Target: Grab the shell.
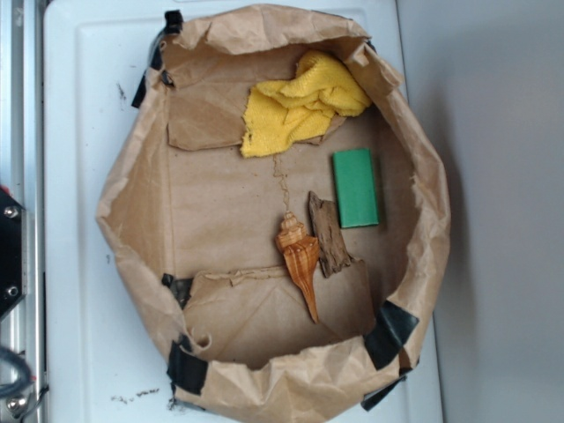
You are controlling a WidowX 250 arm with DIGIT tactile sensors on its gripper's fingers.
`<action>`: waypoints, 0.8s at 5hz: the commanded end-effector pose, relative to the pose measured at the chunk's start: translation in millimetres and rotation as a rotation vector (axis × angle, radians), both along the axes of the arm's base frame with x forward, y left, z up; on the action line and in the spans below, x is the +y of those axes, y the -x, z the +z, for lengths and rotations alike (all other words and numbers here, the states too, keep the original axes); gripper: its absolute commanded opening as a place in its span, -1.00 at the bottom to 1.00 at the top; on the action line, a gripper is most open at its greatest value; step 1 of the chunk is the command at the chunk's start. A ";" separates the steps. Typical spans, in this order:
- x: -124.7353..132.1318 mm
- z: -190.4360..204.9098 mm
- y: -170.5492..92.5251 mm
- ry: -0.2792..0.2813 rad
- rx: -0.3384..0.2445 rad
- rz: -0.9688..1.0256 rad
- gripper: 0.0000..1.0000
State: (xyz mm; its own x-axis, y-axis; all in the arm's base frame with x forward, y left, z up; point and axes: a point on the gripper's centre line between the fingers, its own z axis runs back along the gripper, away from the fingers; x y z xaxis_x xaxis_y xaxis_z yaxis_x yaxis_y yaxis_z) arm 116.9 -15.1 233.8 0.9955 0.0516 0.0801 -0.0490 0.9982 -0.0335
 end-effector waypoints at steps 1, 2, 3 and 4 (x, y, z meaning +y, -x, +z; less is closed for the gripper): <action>10.8 3.2 -70.7 0.016 -0.038 -0.008 1.00; 11.3 2.6 -96.4 0.014 -0.014 -0.117 1.00; 11.3 2.6 -96.4 0.014 -0.014 -0.117 1.00; 11.3 2.6 -96.4 0.014 -0.014 -0.117 1.00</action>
